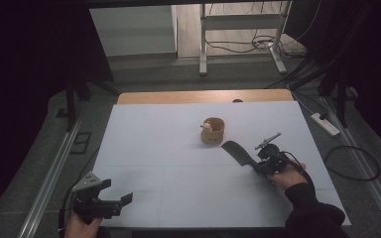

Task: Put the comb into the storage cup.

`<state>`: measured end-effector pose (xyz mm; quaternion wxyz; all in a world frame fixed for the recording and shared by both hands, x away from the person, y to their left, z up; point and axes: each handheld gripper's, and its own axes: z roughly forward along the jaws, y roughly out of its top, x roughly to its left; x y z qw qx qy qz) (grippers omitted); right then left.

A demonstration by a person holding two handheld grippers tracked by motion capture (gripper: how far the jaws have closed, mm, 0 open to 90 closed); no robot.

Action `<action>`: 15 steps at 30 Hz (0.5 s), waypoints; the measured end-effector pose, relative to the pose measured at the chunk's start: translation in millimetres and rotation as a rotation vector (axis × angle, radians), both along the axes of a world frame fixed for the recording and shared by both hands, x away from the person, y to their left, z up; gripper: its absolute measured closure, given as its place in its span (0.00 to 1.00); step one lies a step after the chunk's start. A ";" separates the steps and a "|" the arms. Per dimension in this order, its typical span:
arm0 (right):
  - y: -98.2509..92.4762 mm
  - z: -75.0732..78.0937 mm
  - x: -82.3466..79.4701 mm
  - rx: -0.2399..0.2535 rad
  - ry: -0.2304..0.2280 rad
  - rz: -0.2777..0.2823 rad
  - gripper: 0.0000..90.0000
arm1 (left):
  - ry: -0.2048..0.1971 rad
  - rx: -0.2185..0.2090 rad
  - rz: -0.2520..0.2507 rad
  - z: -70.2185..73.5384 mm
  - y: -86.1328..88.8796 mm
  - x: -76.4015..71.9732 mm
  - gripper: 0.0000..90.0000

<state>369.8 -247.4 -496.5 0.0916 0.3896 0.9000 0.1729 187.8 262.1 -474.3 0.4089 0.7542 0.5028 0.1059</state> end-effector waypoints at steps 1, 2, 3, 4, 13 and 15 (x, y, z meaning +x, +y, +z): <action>-0.1 0.0 -0.1 0.001 0.000 0.000 0.80 | -0.002 0.000 0.001 0.1 0.0 -0.2 0.01; 0.0 0.1 -0.6 -0.001 -0.003 -0.001 0.80 | -0.006 0.001 0.003 0.2 0.0 -0.6 0.01; 0.1 0.1 -0.8 -0.002 -0.004 -0.002 0.80 | -0.006 0.001 0.003 0.2 0.0 -0.6 0.01; 0.2 -0.1 -1.2 0.000 -0.007 -0.005 0.80 | -0.009 0.003 0.005 0.5 -0.2 -1.0 0.01; -3.4 -0.5 -1.8 0.031 -0.012 -0.020 0.80 | -0.016 -0.003 0.000 1.4 -0.4 -1.9 0.01; -3.9 -0.2 -2.7 0.036 -0.017 -0.024 0.80 | -0.016 0.004 -0.003 1.7 -1.2 -2.0 0.00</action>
